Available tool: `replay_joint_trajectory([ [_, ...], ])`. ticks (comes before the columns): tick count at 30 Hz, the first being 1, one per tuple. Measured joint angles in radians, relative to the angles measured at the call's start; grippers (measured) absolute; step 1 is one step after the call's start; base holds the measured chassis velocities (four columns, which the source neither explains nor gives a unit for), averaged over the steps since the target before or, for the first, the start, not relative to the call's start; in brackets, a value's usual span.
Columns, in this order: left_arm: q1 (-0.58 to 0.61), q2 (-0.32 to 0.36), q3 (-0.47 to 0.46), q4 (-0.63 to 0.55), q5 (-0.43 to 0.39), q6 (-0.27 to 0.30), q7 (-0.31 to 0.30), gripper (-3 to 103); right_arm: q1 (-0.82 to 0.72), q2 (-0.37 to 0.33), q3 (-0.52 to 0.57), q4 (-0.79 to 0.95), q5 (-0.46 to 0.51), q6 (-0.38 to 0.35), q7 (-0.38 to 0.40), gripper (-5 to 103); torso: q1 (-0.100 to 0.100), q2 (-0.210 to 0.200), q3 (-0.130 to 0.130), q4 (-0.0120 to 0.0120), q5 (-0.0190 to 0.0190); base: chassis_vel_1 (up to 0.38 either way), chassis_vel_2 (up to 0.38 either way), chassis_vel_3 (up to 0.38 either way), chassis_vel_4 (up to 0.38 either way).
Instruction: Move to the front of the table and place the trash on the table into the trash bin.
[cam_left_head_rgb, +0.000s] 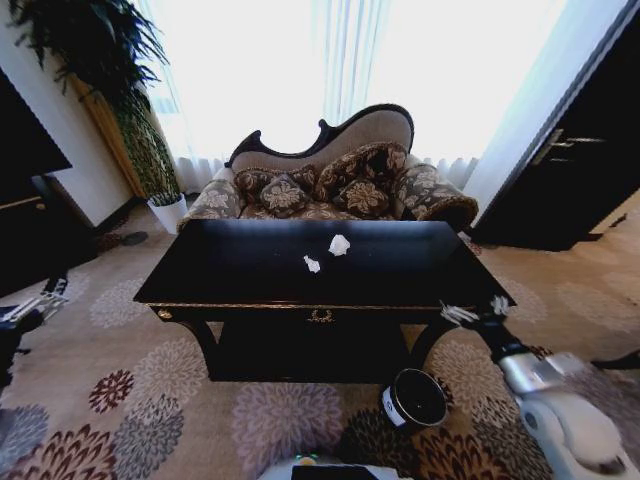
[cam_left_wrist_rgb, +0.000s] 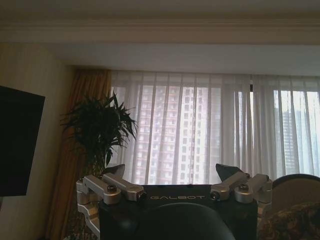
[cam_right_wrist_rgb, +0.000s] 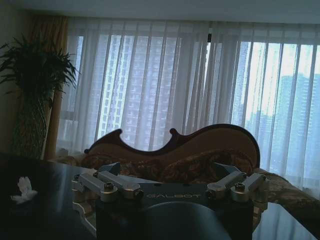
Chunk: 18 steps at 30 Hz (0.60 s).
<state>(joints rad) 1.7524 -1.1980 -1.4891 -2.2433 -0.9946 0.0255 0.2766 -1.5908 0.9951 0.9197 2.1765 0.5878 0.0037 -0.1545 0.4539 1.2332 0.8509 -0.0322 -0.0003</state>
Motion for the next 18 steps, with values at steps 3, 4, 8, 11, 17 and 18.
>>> replay_joint_trajectory([
  [3, -0.003, 0.007, -0.001, 0.004, 0.0, 0.001, 0.0, 100, 0.03, -0.044, -0.047, 0.016, 0.041, -0.021, 0.083, 100, 0.0, 0.0, 0.0, -0.0004, 0.0003, 0.0, 0.0, 0.0, 0.0],
  [4, -0.004, 0.007, -0.001, 0.005, 0.0, 0.002, 0.0, 100, 0.037, -0.052, -0.056, 0.021, 0.05, -0.028, 0.101, 100, 0.0, 0.0, 0.0, -0.0004, 0.0002, 0.0, 0.0, 0.0, 0.0],
  [8, -0.01, -0.006, 0.032, 0.007, 0.023, -0.001, 0.0, 100, 0.121, -0.102, -0.17, 0.066, 0.099, -0.081, 0.246, 100, 0.0, 0.0, 0.0, -0.0004, -0.0002, 0.0, 0.0, 0.0, 0.0],
  [11, -0.008, -0.02, 0.046, 0.007, 0.038, -0.008, 0.002, 100, 0.158, -0.115, -0.229, 0.082, 0.102, -0.104, 0.265, 100, 0.0, 0.0, 0.0, -0.0001, 0.0, 0.0, 0.0, 0.0, 0.0],
  [17, -0.007, -0.038, 0.051, -0.007, 0.049, -0.009, 0.002, 100, 0.278, -0.188, -0.374, 0.077, 0.12, -0.15, 0.292, 100, 0.0, 0.0, 0.0, -0.0003, 0.0001, 0.0, 0.0, 0.0, 0.0],
  [18, -0.004, -0.043, 0.049, -0.007, 0.052, -0.009, 0.001, 100, 0.31, -0.199, -0.401, 0.065, 0.117, -0.155, 0.296, 100, 0.0, 0.0, 0.0, -0.0006, 0.0002, 0.0, 0.0, 0.0, 0.0],
])
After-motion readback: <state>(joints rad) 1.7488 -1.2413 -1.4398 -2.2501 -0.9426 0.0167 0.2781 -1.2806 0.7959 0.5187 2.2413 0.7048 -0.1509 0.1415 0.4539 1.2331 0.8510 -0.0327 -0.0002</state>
